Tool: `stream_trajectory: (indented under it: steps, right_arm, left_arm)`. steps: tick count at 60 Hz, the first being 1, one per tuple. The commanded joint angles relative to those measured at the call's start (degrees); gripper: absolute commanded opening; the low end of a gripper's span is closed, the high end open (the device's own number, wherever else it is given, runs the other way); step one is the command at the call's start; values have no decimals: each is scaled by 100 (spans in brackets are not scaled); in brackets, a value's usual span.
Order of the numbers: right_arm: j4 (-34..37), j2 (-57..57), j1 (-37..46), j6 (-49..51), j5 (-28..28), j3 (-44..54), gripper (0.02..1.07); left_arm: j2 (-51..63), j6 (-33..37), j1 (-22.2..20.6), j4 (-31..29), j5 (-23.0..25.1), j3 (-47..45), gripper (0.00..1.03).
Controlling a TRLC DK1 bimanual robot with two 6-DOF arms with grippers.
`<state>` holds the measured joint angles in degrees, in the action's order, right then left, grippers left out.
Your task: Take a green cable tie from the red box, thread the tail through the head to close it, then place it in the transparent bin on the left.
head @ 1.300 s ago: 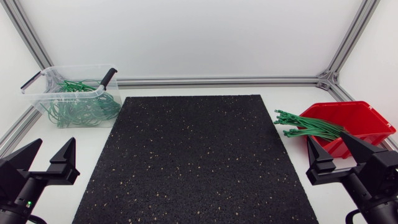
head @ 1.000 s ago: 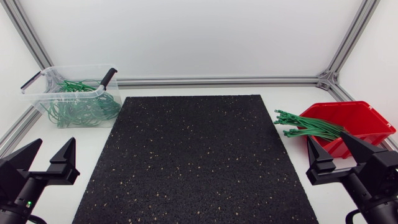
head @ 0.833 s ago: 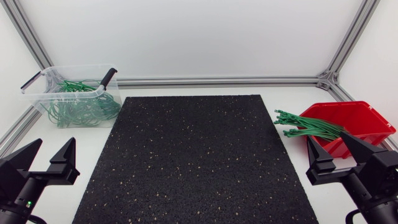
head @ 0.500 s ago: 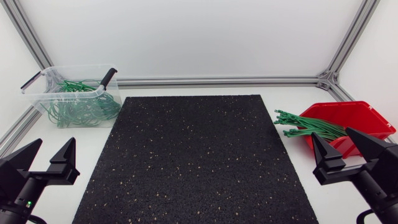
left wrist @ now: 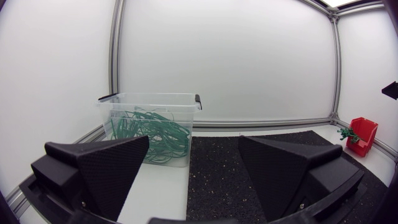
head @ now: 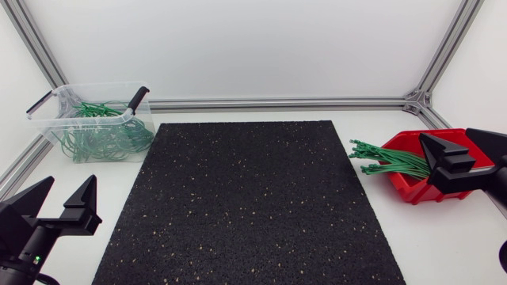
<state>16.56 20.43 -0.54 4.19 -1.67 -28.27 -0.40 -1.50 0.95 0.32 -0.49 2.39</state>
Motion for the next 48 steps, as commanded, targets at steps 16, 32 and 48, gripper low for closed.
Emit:
stream_trajectory:
  steps: [16,32,48]
  right_arm:
    - [946,2053,669,1445,-114,-1541,103]
    - [1570,3574,801,2754,-738,-2385,102]
    - [2774,4954,1056,4275,-1186,-3352,102]
  left_arm:
    - [-39,9,-42,-76,-12,-231,100]
    - [-39,18,-60,-76,-12,-231,100]
    - [-39,9,-77,-76,-12,-231,100]
